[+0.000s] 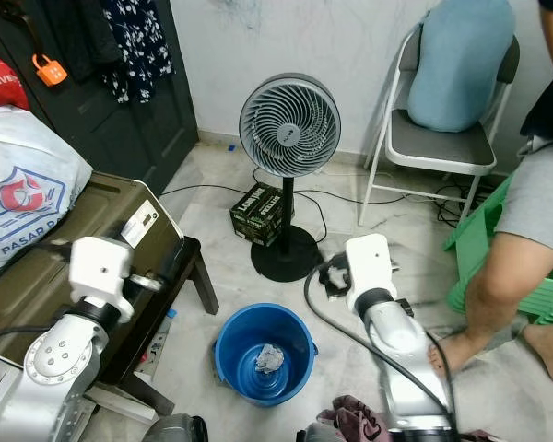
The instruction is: Clean up the room
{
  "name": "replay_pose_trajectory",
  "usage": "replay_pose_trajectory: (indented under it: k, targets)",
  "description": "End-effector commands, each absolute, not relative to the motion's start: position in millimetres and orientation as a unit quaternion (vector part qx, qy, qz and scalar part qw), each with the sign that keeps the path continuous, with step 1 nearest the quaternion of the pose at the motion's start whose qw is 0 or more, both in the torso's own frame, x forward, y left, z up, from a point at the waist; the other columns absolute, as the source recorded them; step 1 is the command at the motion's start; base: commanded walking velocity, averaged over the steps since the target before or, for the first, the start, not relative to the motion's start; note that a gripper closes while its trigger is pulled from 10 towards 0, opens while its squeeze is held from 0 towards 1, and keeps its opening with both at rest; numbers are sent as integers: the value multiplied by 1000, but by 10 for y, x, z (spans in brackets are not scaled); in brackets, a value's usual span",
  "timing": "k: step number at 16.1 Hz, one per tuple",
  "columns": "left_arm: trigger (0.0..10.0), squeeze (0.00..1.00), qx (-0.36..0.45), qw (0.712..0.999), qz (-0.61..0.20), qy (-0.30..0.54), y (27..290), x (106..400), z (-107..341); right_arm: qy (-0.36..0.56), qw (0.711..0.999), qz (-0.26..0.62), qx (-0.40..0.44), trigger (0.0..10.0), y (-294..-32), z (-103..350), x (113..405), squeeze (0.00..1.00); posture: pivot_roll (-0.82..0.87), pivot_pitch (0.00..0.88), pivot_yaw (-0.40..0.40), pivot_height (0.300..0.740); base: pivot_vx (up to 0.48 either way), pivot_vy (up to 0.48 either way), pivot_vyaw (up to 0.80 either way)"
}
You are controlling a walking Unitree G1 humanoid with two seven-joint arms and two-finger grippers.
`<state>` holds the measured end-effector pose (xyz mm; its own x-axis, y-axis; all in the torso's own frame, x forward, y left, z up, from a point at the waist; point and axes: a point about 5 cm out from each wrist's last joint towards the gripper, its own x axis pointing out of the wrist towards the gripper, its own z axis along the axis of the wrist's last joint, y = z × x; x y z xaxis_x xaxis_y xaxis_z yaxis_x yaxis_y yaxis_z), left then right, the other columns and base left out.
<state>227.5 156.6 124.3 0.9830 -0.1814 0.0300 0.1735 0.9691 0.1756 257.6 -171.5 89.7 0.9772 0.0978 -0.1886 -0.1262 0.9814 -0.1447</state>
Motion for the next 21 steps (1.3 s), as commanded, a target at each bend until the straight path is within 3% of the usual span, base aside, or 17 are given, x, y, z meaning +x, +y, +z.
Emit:
replay_pose_trajectory:
  k: [1, 3, 6, 7, 8, 12, 13, 14, 15, 21]
  targets:
    - [10000, 0, 92, 993, -52, -42, 1680, 2286, 1276, 65, 994, 21, -87, 10000, -1769, 1011, 2592, 0, -86, 0, 33, 740, 0, 0, 0]
    - [10000, 0, 66, 997, -4, -47, 1825, 2298, 1263, 41, 995, 34, -79, 10000, -1747, 1060, 2547, 0, -88, 0, 25, 740, 0, 0, 0]
    - [10000, 0, 64, 997, 4, -44, 1874, 2304, 1200, 43, 992, 3, -123, 10000, -1803, 1035, 2586, 0, -86, 0, 8, 740, 0, 0, 0]
    - [10000, 0, 63, 997, 6, -42, 1873, 2291, 1191, 43, 994, 1, -99, 10000, -1799, 1032, 2601, 0, -84, 0, 8, 740, 0, 0, 0]
    - [10000, 0, 59, 998, 9, -37, 1863, 2255, 1161, 62, 994, 14, -86, 10000, -1810, 1009, 2594, 1000, -88, 0, 11, 740, 0, 0, 0]
    - [10000, 0, 42, 998, 16, -36, 1834, 2194, 1081, 43, 997, -10, -65, 10000, -1831, 1105, 2630, 1000, -99, 0, 12, 740, 0, 0, 0]
    - [10000, 0, 26, 999, 10, -45, 1817, 2233, 1111, 23, 997, 22, -65, 10000, -1776, 1185, 2657, 851, -100, 0, -1, 740, 0, 0, 0]
    - [10000, 0, 27, 998, 9, -50, 1814, 2248, 1127, 15, 997, 26, -68, 10000, -1758, 1211, 2665, 341, -100, 0, -1, 740, 0, 0, 463]
    - [10000, 0, 28, 998, 8, -58, 1801, 2266, 1154, 11, 997, 26, -74, 10000, -1753, 1231, 2675, 0, -91, 0, -22, 740, 0, 0, 800]
    - [10000, 0, 53, 995, 34, -72, 1907, 2318, 1237, 11, 995, 54, -80, 10000, -1654, 1259, 2696, 0, -80, 0, -43, 740, 0, 0, 800]
